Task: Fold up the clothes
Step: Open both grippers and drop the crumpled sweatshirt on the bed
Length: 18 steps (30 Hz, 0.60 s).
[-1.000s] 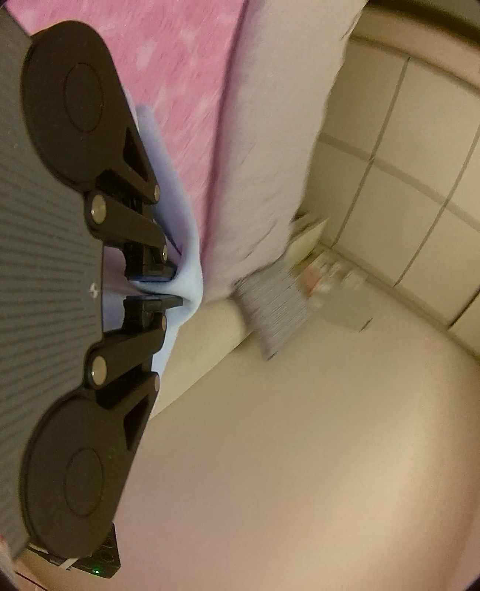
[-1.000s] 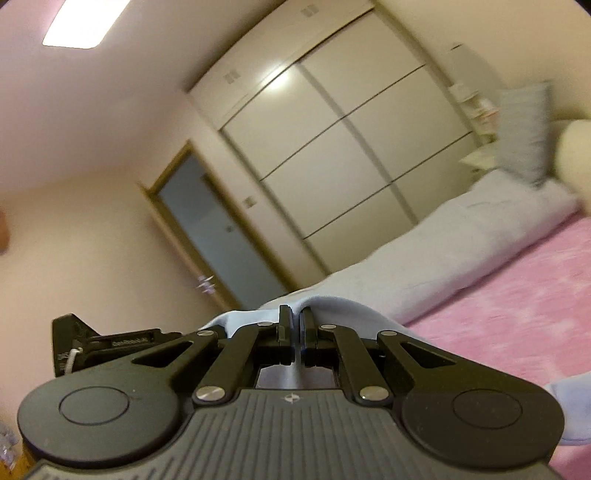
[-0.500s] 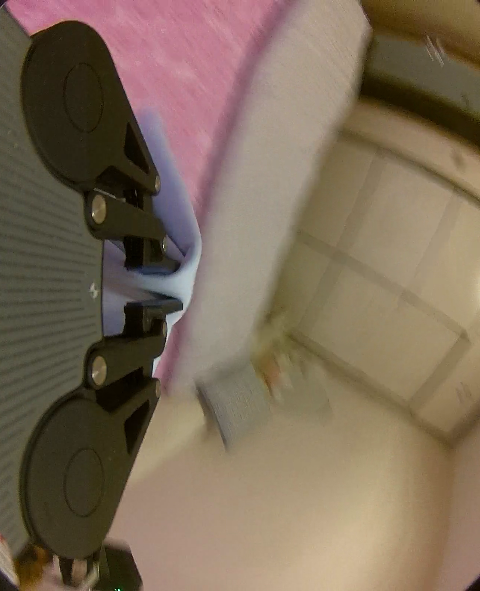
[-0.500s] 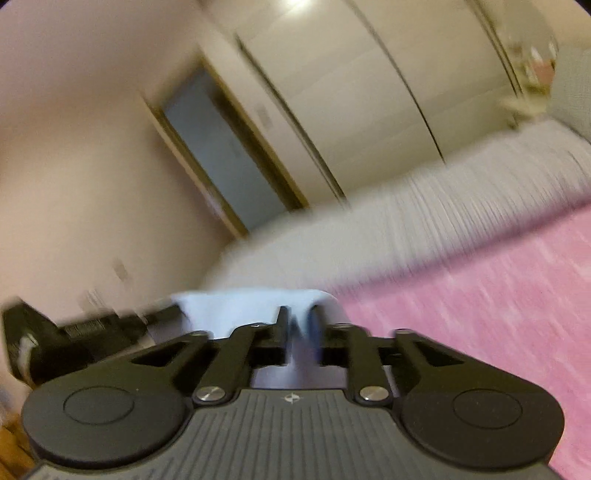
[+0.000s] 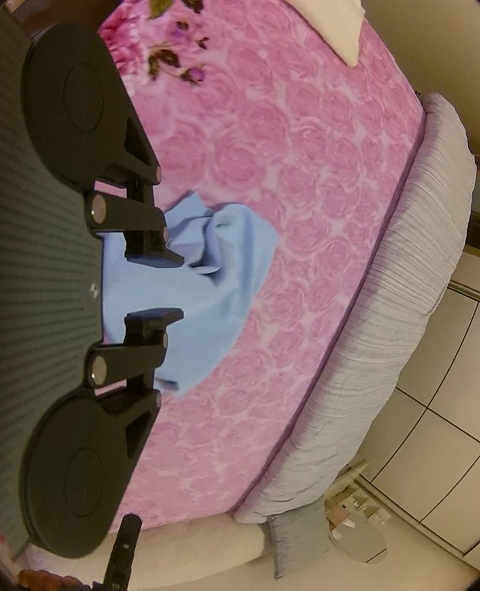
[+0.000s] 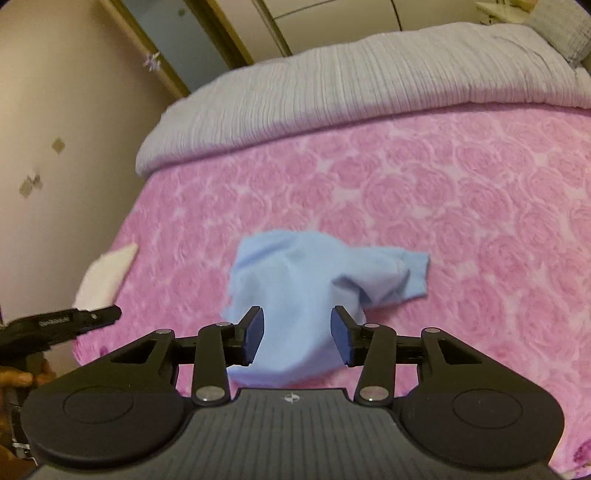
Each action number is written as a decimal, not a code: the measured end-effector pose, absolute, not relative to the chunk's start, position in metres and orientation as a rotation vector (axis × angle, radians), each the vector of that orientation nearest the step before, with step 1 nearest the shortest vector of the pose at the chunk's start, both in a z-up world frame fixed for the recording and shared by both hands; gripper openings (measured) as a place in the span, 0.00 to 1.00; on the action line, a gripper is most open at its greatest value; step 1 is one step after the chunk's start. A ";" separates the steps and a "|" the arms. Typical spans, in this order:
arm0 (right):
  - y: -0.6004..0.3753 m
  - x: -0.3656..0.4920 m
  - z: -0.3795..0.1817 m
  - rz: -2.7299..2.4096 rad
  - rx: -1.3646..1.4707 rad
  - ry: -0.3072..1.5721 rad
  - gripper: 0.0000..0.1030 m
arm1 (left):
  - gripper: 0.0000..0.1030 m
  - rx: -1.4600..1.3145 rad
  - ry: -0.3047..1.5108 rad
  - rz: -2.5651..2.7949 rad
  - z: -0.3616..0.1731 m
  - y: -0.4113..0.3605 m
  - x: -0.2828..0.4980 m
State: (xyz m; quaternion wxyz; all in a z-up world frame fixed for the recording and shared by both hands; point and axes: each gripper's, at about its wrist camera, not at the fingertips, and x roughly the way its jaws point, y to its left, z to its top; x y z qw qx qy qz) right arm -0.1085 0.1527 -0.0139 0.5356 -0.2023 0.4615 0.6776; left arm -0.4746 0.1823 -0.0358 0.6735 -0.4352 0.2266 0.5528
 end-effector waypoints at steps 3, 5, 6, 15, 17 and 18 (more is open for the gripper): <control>0.136 -0.110 -0.029 1.630 -0.525 1.070 0.47 | 0.22 -0.966 0.516 1.246 -0.041 0.144 -0.468; 0.121 -0.113 -0.034 1.640 -0.558 1.049 0.48 | 0.23 -0.955 0.536 1.248 -0.046 0.123 -0.461; 0.115 -0.115 -0.037 1.643 -0.572 1.047 0.49 | 0.24 -0.947 0.548 1.251 -0.048 0.117 -0.455; 0.057 -0.131 -0.045 1.597 -0.699 0.991 0.58 | 0.35 -0.879 0.656 1.276 -0.045 0.046 -0.419; 0.044 -0.134 -0.042 1.596 -0.707 0.972 0.60 | 0.36 -0.864 0.664 1.276 -0.042 0.033 -0.414; 0.038 -0.135 -0.040 1.597 -0.708 0.965 0.62 | 0.37 -0.856 0.667 1.277 -0.040 0.027 -0.412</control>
